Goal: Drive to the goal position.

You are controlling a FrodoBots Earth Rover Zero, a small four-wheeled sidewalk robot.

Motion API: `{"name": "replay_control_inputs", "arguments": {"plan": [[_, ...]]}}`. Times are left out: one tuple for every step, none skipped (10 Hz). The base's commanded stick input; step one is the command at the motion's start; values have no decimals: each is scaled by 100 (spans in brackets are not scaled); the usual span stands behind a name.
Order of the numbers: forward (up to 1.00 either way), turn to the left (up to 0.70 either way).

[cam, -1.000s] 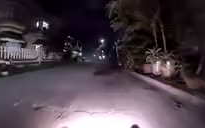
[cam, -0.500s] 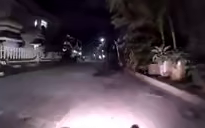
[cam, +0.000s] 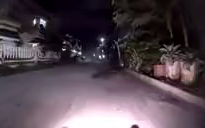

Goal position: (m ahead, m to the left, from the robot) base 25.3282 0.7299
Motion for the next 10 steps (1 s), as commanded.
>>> {"name": "replay_control_inputs", "arguments": {"plan": [[70, 0], [70, 0], [70, 0], [70, 0], [70, 0], [70, 0], [70, 0], [70, 0], [70, 0], [70, 0]]}}
